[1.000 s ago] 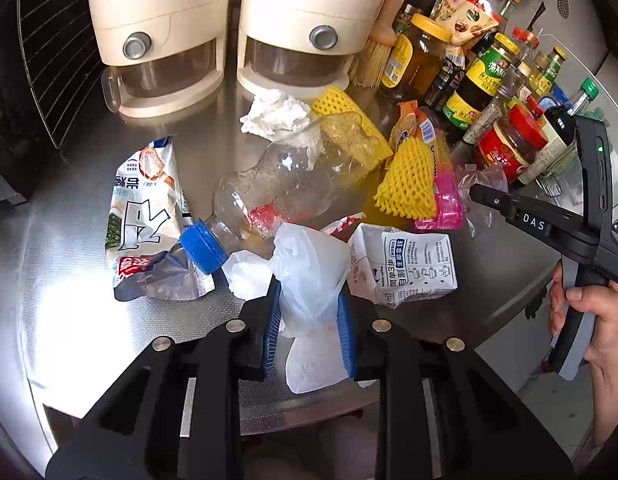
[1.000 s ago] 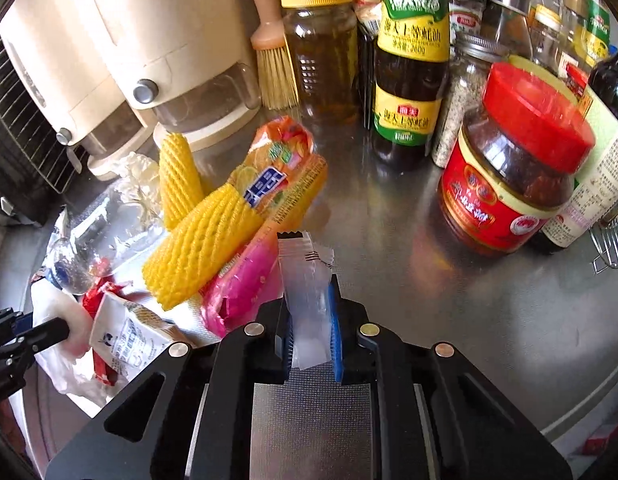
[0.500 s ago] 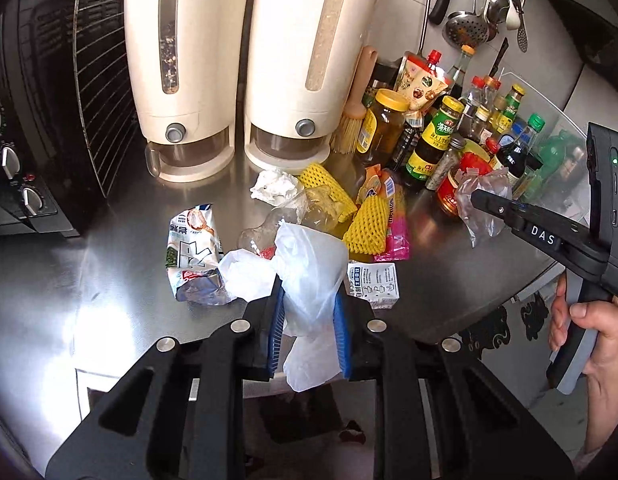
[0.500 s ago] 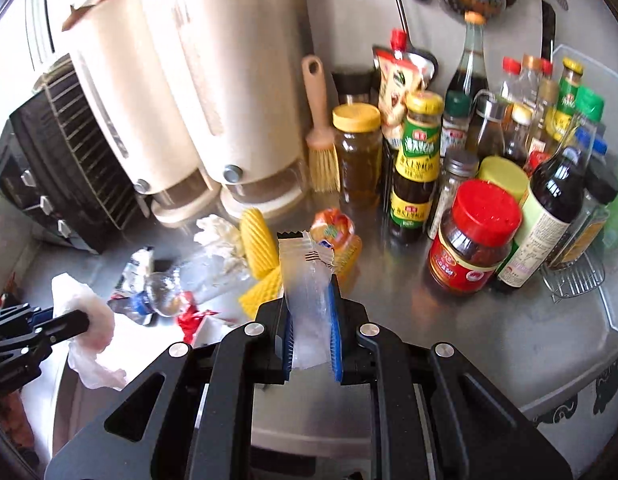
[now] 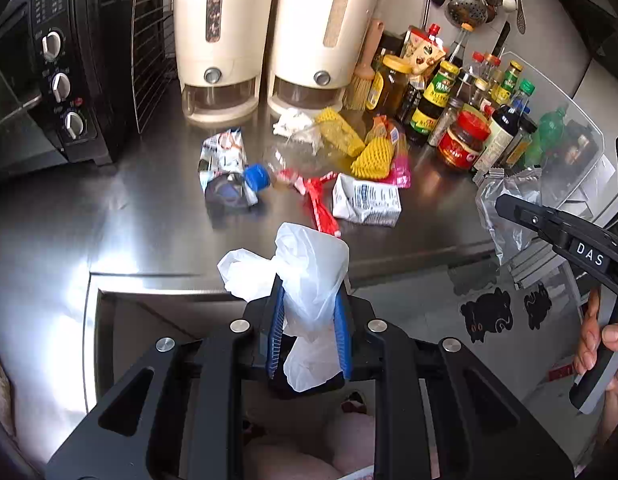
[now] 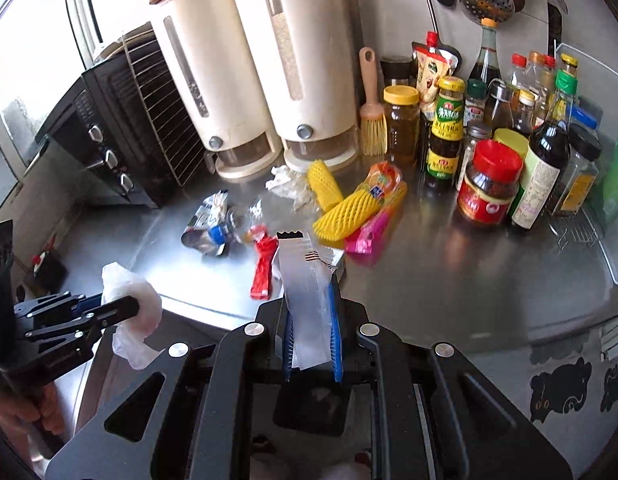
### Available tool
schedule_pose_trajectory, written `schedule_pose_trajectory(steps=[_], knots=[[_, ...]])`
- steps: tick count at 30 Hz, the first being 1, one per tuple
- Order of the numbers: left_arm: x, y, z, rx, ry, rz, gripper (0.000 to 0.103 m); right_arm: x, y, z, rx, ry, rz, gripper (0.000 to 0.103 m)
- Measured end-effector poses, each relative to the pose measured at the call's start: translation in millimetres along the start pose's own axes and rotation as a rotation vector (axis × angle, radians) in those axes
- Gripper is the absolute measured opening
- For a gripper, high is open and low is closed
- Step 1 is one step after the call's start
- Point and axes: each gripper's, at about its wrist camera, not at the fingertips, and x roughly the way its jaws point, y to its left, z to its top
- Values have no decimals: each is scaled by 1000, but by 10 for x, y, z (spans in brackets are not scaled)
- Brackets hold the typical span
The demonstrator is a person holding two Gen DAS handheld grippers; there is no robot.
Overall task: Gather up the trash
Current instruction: 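Lower both held items over the black bin and open both grippers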
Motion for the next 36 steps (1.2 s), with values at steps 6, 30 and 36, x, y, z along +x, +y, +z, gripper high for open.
schedule_pose_trajectory(steps=[6, 30, 36], knots=[[283, 23, -445, -5, 89, -2, 21, 313, 70, -554, 19, 141, 24, 16], [2652, 210, -1857, -18, 414, -29, 21, 2414, -232, -2058, 192, 469, 66, 16], [3028, 247, -1937, -18, 459, -31, 21, 2900, -354, -2196, 246, 552, 58, 16]])
